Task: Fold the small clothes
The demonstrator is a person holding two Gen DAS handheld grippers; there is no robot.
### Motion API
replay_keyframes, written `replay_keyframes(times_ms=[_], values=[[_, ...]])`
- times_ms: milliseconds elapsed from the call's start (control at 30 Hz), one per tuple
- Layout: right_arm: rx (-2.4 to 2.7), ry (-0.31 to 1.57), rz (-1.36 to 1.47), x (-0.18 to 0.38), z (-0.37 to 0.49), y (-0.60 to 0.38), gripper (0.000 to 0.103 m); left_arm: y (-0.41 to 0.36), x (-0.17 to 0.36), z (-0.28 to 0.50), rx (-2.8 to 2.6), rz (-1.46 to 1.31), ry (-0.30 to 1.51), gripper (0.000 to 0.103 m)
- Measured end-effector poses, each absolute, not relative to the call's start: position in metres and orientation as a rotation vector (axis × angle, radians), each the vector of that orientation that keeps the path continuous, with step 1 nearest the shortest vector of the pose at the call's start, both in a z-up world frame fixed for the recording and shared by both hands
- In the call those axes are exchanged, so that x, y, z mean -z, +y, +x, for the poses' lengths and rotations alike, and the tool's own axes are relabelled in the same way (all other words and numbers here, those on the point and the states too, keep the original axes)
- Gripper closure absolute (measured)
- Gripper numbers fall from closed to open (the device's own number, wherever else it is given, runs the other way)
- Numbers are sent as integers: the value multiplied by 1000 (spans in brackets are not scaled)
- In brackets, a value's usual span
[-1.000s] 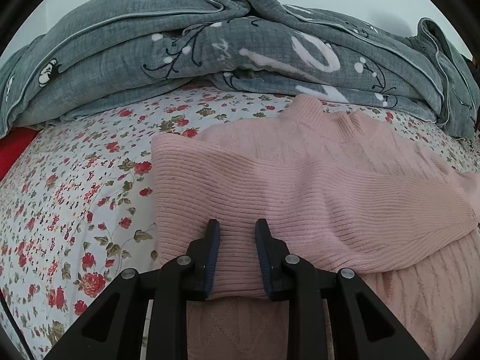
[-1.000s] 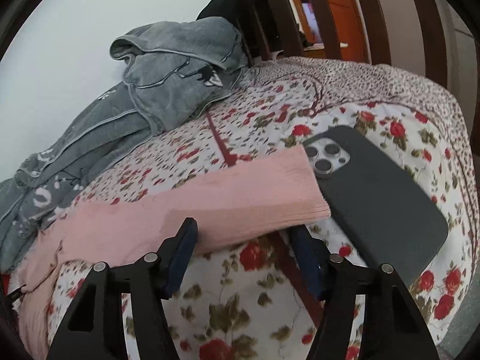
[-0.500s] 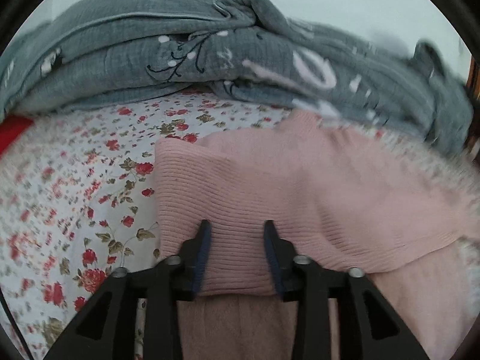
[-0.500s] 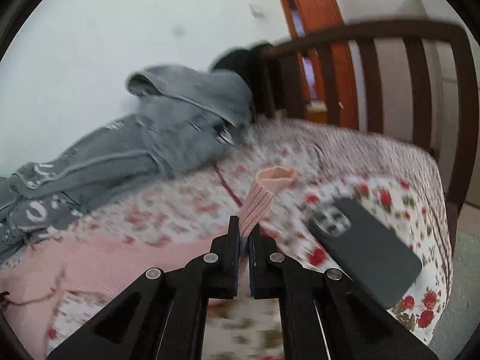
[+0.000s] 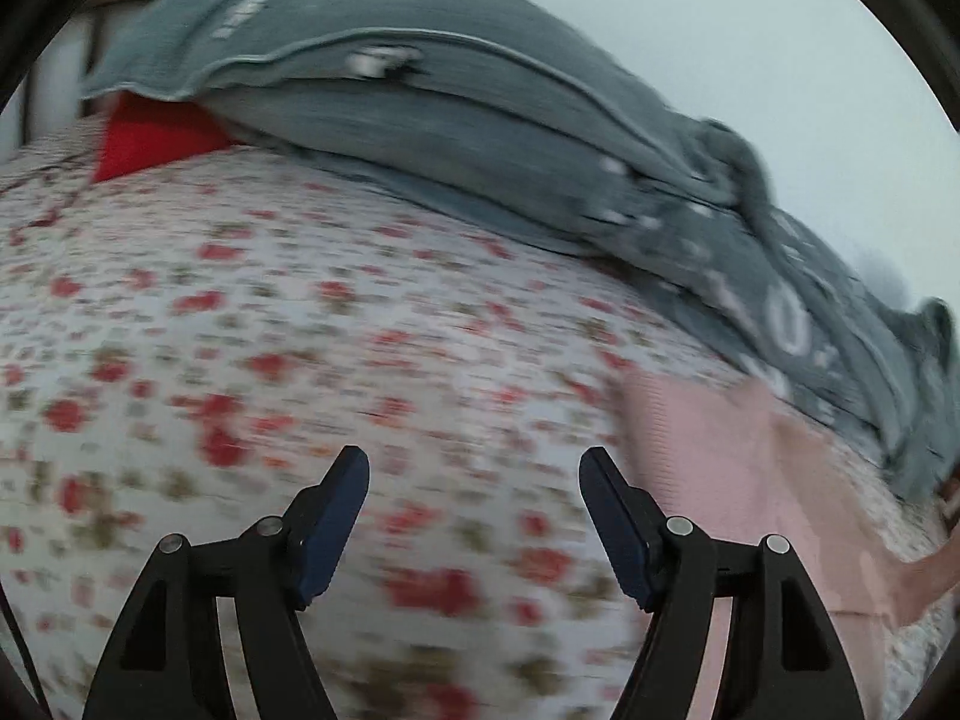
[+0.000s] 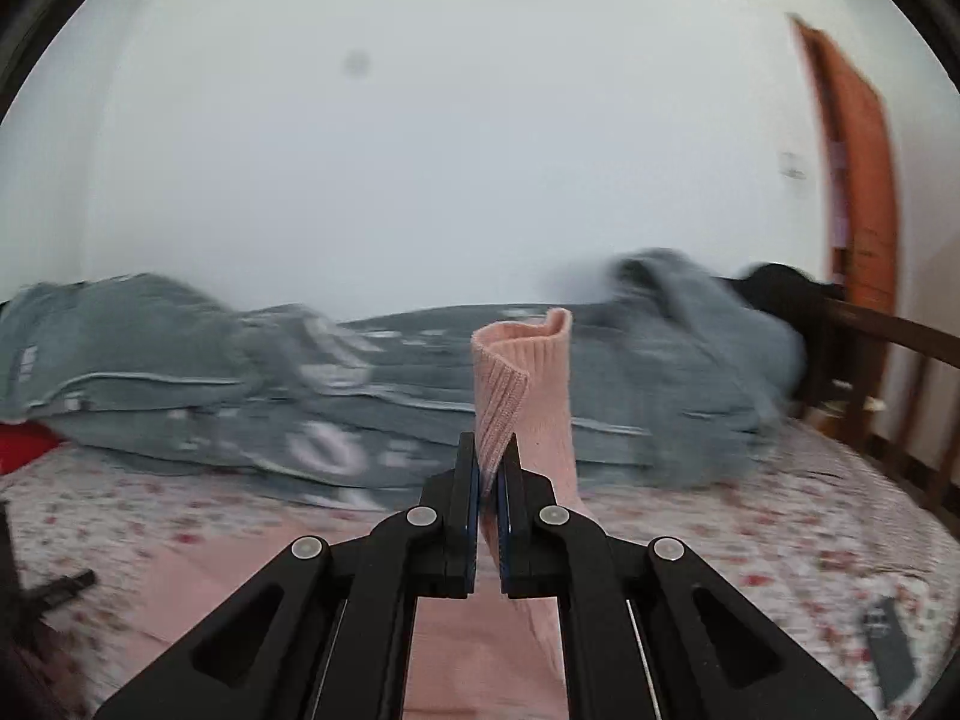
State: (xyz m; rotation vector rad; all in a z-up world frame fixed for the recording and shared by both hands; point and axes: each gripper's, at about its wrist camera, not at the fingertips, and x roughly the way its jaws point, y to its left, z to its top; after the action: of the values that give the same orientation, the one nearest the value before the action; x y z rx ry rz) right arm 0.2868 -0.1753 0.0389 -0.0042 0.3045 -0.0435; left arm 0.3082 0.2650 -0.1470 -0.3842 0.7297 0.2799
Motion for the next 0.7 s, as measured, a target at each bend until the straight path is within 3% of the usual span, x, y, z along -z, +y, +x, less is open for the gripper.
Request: replay_keyframes(times_ms=[133, 300, 533, 600, 667, 700], values=[[-124, 377, 19, -20, 316, -76, 98, 290, 153, 303, -327, -387, 718, 32], [-275, 577, -1, 57, 355, 31, 98, 298, 167, 308, -296, -383, 754, 32], [-478, 878, -14, 134, 380, 80, 90, 286, 166, 313, -265, -320, 765, 32], [-489, 863, -38, 125, 369, 67, 77, 282, 166, 312, -252, -309, 770, 32], [-474, 803, -18, 110, 356, 38, 43, 277, 163, 311, -219, -298, 768, 32], [-466, 764, 3, 101, 348, 16, 39, 272, 160, 310, -193, -285, 763, 32]])
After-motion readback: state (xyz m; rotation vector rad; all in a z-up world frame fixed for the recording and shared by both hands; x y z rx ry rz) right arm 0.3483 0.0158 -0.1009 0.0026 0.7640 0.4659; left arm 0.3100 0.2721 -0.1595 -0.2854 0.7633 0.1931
